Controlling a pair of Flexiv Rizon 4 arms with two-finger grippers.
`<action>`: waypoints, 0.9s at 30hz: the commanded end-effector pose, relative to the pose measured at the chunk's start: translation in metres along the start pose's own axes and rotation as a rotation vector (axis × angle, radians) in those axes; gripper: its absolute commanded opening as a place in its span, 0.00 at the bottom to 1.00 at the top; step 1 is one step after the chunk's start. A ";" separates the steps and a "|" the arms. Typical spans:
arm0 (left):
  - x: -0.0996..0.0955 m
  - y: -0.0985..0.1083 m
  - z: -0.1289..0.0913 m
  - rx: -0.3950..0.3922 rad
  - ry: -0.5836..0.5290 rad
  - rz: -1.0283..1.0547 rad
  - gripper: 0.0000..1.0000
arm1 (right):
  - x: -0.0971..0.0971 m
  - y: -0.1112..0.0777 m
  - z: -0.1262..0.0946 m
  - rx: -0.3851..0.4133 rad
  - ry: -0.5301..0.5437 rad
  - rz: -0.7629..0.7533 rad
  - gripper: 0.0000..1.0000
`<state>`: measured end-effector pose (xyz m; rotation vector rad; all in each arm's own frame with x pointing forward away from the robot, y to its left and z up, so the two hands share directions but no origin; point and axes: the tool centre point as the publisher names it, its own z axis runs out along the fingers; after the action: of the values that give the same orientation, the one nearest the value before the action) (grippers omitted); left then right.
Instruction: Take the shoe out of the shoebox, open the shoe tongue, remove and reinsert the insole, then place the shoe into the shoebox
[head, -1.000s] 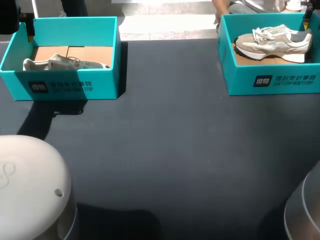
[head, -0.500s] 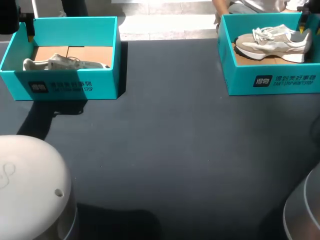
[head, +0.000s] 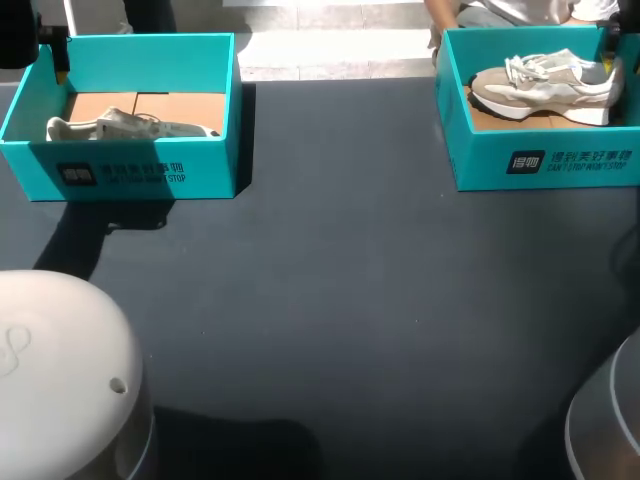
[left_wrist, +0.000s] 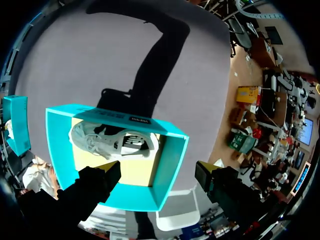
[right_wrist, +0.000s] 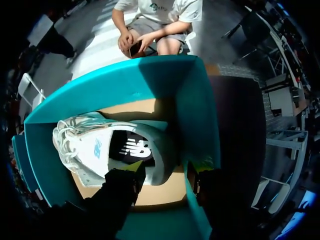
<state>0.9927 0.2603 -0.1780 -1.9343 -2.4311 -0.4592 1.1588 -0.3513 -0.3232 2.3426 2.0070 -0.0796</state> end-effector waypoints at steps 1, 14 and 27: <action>0.001 -0.001 0.000 -0.003 0.001 0.000 1.00 | 0.001 0.008 0.011 0.017 -0.006 0.004 0.57; 0.001 -0.001 0.000 -0.003 0.001 0.000 1.00 | -0.001 0.016 0.031 0.035 -0.028 0.017 0.62; 0.001 -0.001 0.000 -0.003 0.001 0.000 1.00 | -0.007 0.011 0.043 0.017 -0.080 -0.001 0.00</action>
<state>0.9927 0.2603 -0.1780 -1.9342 -2.4312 -0.4593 1.1626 -0.3644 -0.3647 2.3055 1.9612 -0.1894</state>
